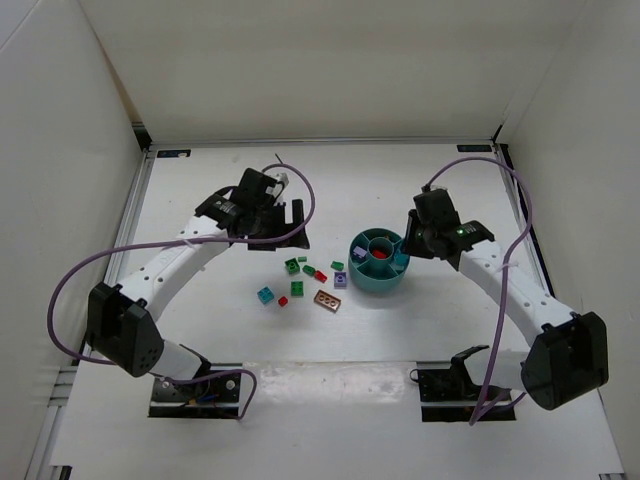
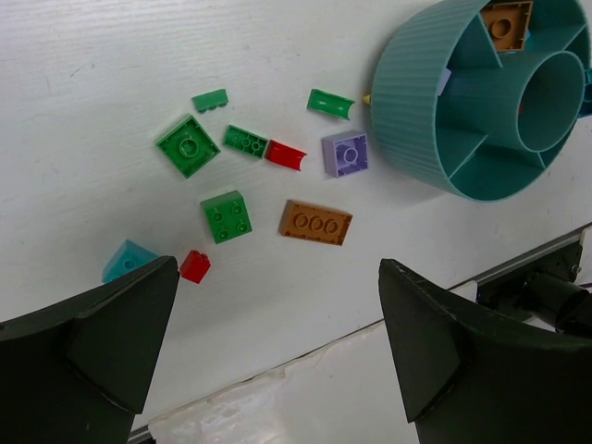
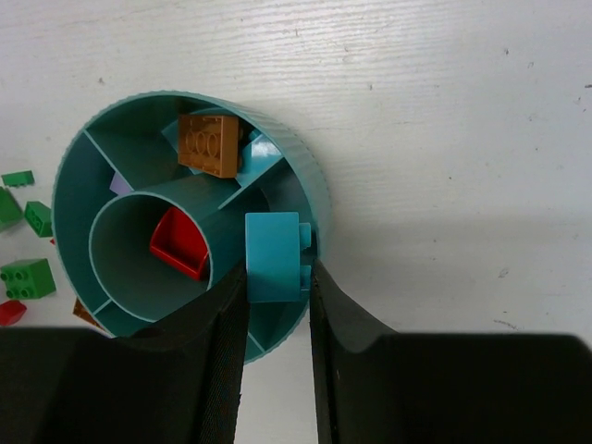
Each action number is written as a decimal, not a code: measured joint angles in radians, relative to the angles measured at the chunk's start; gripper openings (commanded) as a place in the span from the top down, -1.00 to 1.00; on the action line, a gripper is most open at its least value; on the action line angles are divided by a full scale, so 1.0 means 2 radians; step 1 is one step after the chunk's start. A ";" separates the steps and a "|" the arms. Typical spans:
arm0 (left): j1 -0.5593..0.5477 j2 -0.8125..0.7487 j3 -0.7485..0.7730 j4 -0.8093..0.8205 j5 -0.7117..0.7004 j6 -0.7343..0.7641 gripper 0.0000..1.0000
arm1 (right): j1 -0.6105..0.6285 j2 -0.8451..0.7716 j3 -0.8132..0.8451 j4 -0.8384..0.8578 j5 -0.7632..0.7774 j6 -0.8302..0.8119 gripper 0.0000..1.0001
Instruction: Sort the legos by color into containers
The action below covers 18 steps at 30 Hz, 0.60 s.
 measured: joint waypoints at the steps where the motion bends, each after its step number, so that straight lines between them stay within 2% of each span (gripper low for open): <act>1: 0.002 0.000 -0.002 -0.002 -0.001 -0.002 -1.00 | 0.001 0.000 -0.004 0.000 0.001 0.001 0.55; 6: 0.006 -0.002 -0.002 -0.008 -0.003 -0.012 -1.00 | 0.002 0.006 -0.007 0.001 0.001 0.003 0.31; 7: 0.007 -0.002 -0.003 -0.010 -0.005 -0.013 -1.00 | 0.002 0.008 -0.007 0.000 0.001 0.004 0.19; 14: 0.008 -0.018 -0.013 -0.015 -0.009 -0.023 -1.00 | 0.003 0.006 -0.007 -0.002 0.001 0.004 -0.13; 18: 0.010 -0.023 -0.017 -0.017 -0.011 -0.027 -1.00 | 0.003 -0.010 -0.007 -0.002 -0.002 -0.002 -0.16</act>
